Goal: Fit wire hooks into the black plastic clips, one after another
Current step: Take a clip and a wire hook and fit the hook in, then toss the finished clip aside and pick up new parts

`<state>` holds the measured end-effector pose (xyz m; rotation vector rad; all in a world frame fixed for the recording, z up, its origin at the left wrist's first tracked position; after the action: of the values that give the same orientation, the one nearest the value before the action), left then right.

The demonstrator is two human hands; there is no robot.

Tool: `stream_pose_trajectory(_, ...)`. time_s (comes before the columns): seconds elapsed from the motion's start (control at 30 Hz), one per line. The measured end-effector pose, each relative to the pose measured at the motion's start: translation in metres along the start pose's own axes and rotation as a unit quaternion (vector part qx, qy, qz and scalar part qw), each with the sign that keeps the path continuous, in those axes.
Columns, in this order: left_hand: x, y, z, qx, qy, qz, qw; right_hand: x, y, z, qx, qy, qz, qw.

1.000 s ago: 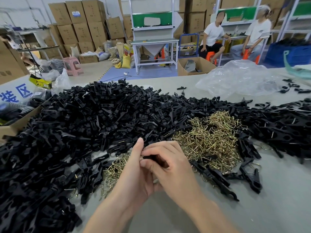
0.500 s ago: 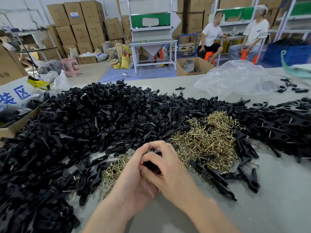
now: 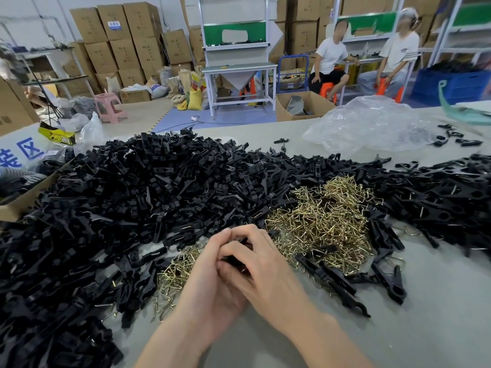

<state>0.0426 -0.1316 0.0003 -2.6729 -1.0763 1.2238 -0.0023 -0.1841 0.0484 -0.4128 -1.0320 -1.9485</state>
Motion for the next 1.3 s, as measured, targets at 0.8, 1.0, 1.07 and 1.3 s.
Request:
stream_pose_trajectory(0.8, 0.028, 0.024, -0.007, -0.098, 0.114, -0.044, 0.988, 0.290, -0.040, -0.111, -0.356, -0.021, -0.452, 0.818)
stream_pose_trajectory(1.0, 0.021, -0.010, -0.057, -0.369, 0.539, -0.157, 0.741, 0.190, -0.052, -0.054, -0.208, -0.098, -0.400, 0.887)
stream_pose_trajectory(1.07, 0.015, -0.021, -0.063, -0.412, 0.659, -0.197, 0.598, 0.134, -0.043, -0.034, -0.171, -0.083, -0.328, 0.925)
stream_pose_trajectory(1.3, 0.067, -0.012, -0.084, -0.208, 0.819, -0.317, 0.430, 0.001, -0.004, -0.004, -0.092, -0.124, -0.061, 0.986)
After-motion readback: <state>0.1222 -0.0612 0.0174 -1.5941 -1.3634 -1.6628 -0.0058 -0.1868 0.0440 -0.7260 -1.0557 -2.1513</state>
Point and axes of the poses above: each hand's wrist, its own y-axis towards the middle knuckle, its own x-axis out of the back of the hand, z = x × y, the point moved 8 cm from there along y, towards the middle knuckle, and after that the axes turned 5 degrees about -x, right-handed, at the moved point
